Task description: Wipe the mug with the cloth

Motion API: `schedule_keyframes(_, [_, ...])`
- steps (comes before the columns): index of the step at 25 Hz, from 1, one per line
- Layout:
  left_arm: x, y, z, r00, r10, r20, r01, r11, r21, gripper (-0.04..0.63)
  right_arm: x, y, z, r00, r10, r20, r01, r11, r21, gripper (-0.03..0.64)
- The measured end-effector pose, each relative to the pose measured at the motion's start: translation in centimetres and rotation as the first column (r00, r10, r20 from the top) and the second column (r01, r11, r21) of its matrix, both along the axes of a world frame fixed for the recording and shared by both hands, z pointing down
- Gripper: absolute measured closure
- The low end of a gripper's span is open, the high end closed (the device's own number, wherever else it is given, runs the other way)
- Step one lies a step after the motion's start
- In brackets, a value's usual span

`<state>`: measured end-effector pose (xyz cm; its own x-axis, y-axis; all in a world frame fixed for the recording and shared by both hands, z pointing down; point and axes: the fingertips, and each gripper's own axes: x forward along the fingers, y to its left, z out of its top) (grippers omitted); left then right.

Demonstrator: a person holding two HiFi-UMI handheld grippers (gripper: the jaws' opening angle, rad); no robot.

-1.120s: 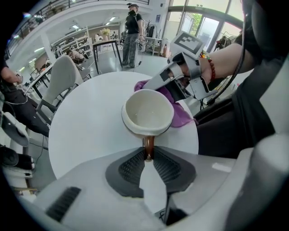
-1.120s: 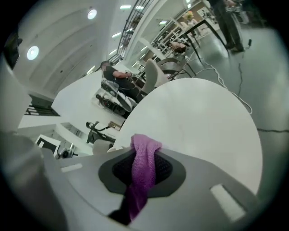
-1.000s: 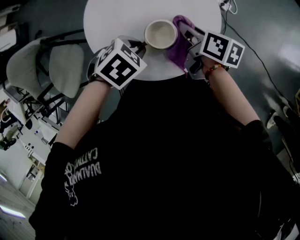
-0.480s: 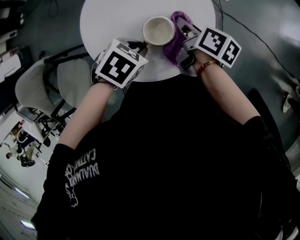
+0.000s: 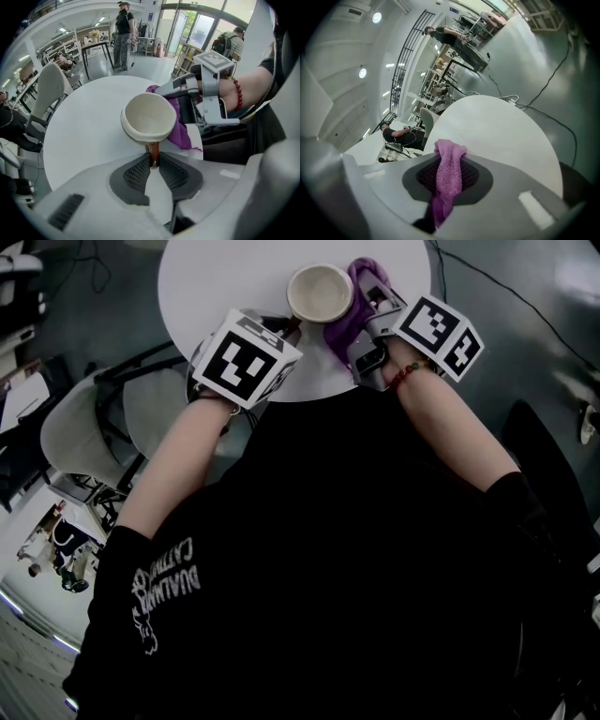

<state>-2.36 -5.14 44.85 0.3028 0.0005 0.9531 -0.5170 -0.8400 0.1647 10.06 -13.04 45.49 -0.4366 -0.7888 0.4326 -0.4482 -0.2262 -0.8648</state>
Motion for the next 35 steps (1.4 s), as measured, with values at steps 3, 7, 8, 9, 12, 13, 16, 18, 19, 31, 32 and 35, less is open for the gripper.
schedule_keyframes(3, [-0.2,-0.1,0.3,1.0,0.012,-0.009,-0.012,1.0,0.006,0.529,0.1,0.4,0.4,0.999,0.045,0.022,-0.045,0.999,0.005,0.583])
schedule_keyframes(7, [-1.2,2.7,1.1,0.998,0.058,-0.003,-0.058,0.998,0.022,0.531,-0.8,4.1,1.2,0.991,0.114,0.064,-0.114,0.993,0.001,0.583])
schedule_keyframes(8, [-1.5,3.0,1.2,0.998,0.068,0.0,-0.068,0.997,0.025,0.531,-1.0,4.8,1.3,0.989,0.13,0.075,-0.13,0.991,0.0,0.583])
schedule_keyframes(9, [-1.5,3.0,1.3,0.997,0.076,0.002,-0.076,0.997,0.028,0.531,-1.0,5.0,1.3,0.986,0.145,0.084,-0.145,0.989,0.0,0.583])
schedule_keyframes(12, [-1.2,2.3,1.1,0.995,0.1,-0.002,-0.1,0.994,0.036,0.531,-0.6,5.1,1.2,0.978,0.184,0.098,-0.185,0.983,0.0,0.583])
schedule_keyframes(13, [-1.1,2.1,1.0,0.994,0.106,-0.004,-0.105,0.994,0.037,0.531,-0.5,5.1,1.2,0.976,0.194,0.102,-0.195,0.981,-0.001,0.583])
schedule_keyframes(16, [-1.1,1.7,1.1,0.994,0.106,-0.003,-0.105,0.994,0.034,0.532,-0.3,5.2,1.3,0.967,0.225,0.119,-0.226,0.974,-0.004,0.583])
schedule_keyframes(18, [-0.9,1.5,1.1,0.994,0.108,-0.008,-0.108,0.994,0.032,0.531,-0.2,5.3,1.3,0.961,0.245,0.131,-0.247,0.969,-0.007,0.583])
schedule_keyframes(19, [-0.7,1.4,1.1,0.994,0.111,-0.012,-0.111,0.993,0.033,0.532,-0.1,5.3,1.3,0.957,0.255,0.136,-0.257,0.966,-0.007,0.583])
schedule_keyframes(31, [0.2,-0.1,0.8,0.991,0.128,-0.03,-0.127,0.992,0.016,0.531,-0.1,5.7,1.1,0.944,0.29,0.156,-0.287,0.957,-0.042,0.583])
schedule_keyframes(32, [0.3,-0.2,0.8,0.992,0.123,-0.036,-0.123,0.992,0.013,0.531,-0.1,5.7,1.1,0.945,0.287,0.156,-0.284,0.958,-0.043,0.583])
schedule_keyframes(35, [0.5,-0.9,0.4,0.994,0.1,-0.044,-0.099,0.995,0.018,0.531,-0.3,5.5,0.8,0.949,0.27,0.162,-0.267,0.963,-0.039,0.583])
